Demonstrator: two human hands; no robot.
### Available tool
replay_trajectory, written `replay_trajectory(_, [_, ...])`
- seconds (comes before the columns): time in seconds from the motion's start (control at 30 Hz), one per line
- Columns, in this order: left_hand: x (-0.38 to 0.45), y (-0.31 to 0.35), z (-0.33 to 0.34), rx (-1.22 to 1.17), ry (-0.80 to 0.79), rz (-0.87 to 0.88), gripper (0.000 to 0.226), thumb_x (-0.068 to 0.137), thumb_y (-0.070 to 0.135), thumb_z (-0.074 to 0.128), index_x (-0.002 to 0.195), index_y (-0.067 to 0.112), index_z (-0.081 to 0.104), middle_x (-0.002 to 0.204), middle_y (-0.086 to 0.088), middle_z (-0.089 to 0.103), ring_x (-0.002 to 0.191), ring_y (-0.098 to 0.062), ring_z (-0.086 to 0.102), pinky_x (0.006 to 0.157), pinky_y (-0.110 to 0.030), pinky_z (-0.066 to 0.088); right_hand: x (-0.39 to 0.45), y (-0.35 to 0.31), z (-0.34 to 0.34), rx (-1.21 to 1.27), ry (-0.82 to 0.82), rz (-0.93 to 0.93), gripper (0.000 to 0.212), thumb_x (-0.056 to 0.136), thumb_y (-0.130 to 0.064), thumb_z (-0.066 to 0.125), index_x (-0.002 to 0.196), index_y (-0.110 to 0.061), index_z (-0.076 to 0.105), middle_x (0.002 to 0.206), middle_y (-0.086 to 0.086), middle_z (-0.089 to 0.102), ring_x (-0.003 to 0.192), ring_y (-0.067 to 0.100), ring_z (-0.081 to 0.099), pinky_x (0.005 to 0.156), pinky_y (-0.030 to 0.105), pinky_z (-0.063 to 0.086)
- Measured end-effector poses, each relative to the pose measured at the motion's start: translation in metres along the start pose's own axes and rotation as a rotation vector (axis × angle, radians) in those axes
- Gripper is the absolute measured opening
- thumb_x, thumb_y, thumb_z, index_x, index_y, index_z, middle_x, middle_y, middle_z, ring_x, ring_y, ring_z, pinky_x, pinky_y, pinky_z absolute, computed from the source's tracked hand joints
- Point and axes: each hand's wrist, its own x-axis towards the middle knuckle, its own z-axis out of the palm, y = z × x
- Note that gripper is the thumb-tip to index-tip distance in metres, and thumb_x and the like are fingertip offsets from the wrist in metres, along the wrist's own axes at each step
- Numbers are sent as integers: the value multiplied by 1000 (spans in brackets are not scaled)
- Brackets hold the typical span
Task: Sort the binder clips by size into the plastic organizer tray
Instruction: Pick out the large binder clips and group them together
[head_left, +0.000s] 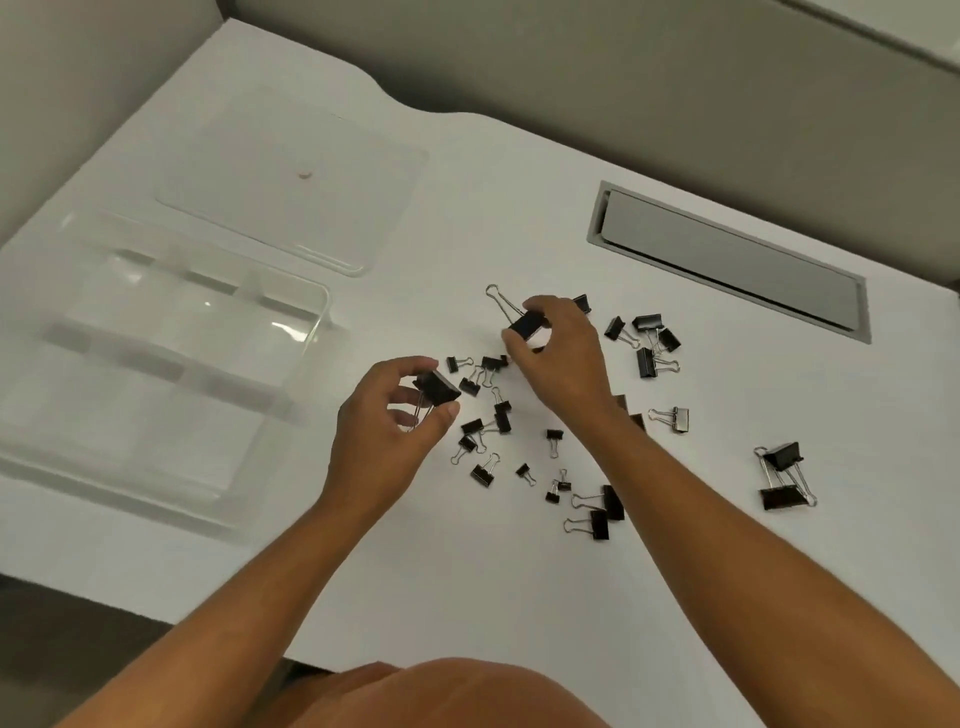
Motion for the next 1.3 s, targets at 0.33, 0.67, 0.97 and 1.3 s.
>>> replay_trajectory(0.33, [-47,8,95,186,-591,286,37,88,36,80,121,39,62,117,23,59,101,-2,60,77,-19,49,-193,64,-72,236,415,425,24,93,-28,76,114,-33,66,114,-16,67,108,4,65,89,29,52])
replay_trajectory(0.67, [-91,17,266,428,-737,330,40,93,38,73,128,26,58,120,8,52,97,-10,57,82,-24,44,-257,188,-123,78,618,598,26,92,-31,76,116,-28,67,112,-17,63,109,11,57,99,40,52])
replay_trajectory(0.97, [-73,37,384,415,-380,31,39,85,44,79,103,23,51,109,5,40,73,-27,71,65,-37,61,-224,294,-164,-73,633,633,36,87,-40,79,116,-22,65,115,-3,63,108,26,57,88,38,36])
replay_trajectory(1.3, [-66,25,391,379,-277,-30,33,102,33,61,132,19,59,126,-3,53,91,-28,72,88,-42,57,-195,319,-162,-43,510,490,41,100,-57,43,112,-24,64,115,-6,58,108,24,49,88,35,30])
